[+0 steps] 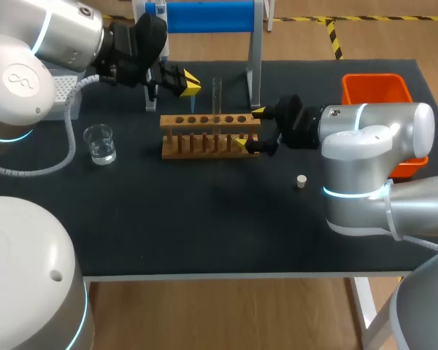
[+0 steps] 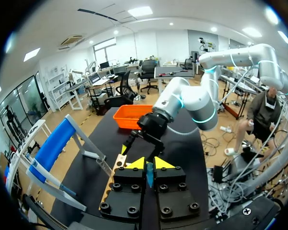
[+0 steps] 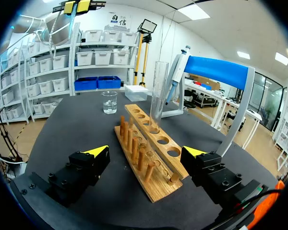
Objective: Invert the test tube, pick up the pipette, mount the tip to pipette, aspirate from beaker and dispense into the tube, eject the tip, return the pipette, and cap with the stopper.
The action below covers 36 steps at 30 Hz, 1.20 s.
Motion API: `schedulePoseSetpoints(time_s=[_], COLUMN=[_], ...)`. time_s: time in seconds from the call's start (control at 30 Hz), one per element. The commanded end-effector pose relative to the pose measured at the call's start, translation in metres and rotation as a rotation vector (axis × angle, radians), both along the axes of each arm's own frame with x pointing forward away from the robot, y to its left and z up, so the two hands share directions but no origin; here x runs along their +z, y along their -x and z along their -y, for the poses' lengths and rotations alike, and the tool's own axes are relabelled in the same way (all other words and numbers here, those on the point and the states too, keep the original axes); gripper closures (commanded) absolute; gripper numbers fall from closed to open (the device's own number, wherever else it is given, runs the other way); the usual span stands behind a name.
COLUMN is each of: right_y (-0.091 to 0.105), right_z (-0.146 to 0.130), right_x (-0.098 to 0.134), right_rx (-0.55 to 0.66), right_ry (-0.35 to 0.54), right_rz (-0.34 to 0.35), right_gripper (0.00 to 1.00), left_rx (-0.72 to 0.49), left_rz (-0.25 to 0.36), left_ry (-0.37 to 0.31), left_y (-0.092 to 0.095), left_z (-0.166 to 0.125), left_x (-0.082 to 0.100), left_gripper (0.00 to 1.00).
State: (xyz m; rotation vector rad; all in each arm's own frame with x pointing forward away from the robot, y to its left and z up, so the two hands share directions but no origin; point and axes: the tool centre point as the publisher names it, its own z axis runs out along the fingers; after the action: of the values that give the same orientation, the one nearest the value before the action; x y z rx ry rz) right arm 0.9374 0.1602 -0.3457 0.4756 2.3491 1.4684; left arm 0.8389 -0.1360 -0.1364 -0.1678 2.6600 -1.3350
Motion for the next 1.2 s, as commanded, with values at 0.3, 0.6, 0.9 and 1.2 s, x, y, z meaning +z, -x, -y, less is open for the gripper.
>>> schedulePoseSetpoints(time_s=[0.3, 0.6, 0.9, 1.2], right_y=[0.000, 0.000, 0.000, 0.012], right_z=[0.000, 0.000, 0.003, 0.032], right_x=[-0.001, -0.001, 0.000, 0.027], right_rx=[0.000, 0.000, -0.005, 0.038], right_ry=[-0.003, -0.003, -0.009, -0.089], right_rz=[0.002, 0.002, -0.002, 0.037], right_gripper=[0.00, 0.00, 0.00, 0.00], left_rx=[0.010, 0.028, 0.028, 0.028], left_rz=[-0.055, -0.102, -0.102, -0.102], left_ry=[0.010, 0.007, 0.007, 0.007], left_y=[0.000, 0.002, 0.002, 0.002], left_z=[0.001, 0.006, 0.006, 0.006], left_x=[-0.001, -0.003, -0.003, -0.003], left_gripper=[1.00, 1.00, 1.00, 1.00])
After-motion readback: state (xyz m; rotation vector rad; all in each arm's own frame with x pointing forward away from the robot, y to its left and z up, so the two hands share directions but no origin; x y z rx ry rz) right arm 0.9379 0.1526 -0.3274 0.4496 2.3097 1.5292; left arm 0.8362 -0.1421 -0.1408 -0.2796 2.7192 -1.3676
